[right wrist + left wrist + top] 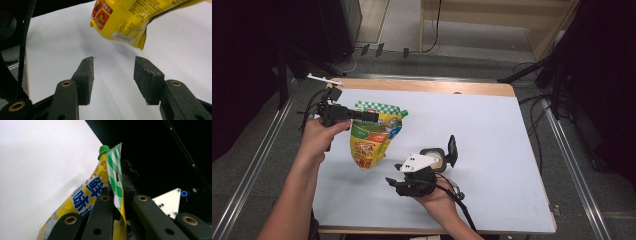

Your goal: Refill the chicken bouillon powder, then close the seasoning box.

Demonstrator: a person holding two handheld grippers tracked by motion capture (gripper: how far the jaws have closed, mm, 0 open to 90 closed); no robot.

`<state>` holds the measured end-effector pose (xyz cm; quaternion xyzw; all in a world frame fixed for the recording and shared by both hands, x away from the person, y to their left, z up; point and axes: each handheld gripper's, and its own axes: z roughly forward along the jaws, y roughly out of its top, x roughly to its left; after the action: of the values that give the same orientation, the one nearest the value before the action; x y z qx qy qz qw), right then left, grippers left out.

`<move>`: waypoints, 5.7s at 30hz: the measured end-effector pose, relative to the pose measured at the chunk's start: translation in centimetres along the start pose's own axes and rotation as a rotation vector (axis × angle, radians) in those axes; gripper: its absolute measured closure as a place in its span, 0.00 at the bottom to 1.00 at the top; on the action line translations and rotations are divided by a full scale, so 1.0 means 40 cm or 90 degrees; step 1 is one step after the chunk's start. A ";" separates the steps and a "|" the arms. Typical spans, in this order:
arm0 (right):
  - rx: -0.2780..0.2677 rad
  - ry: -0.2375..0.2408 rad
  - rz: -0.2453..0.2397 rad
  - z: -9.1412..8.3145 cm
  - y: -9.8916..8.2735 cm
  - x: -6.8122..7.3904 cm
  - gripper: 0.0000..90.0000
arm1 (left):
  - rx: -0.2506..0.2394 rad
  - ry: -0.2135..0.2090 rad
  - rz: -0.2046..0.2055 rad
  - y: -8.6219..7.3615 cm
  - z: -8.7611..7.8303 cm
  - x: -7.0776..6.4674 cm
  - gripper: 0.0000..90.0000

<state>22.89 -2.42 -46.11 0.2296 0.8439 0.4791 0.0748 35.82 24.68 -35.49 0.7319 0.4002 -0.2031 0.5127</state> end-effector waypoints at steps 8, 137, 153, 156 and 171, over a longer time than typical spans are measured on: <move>0.011 0.009 0.005 -0.037 0.002 -0.007 0.57 | -0.006 0.058 0.006 0.049 0.010 0.027 1.00; -0.051 -0.073 0.119 -0.380 0.051 -0.209 1.00 | -0.082 0.257 -0.032 -0.026 -0.084 0.099 0.43; -0.032 -0.104 0.138 -0.390 0.006 -0.267 1.00 | -0.075 0.254 -0.033 -0.028 -0.076 0.104 0.42; -0.024 -0.102 0.143 -0.379 0.000 -0.269 1.00 | -0.076 0.255 -0.034 -0.028 -0.075 0.105 0.42; -0.010 -0.085 0.132 -0.345 0.001 -0.246 1.00 | -0.080 0.253 -0.030 -0.026 -0.074 0.103 0.42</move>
<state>26.83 -17.62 -39.70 0.3463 0.8049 0.4747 0.0827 37.11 29.11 -37.84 0.7149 0.5220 -0.0417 0.4634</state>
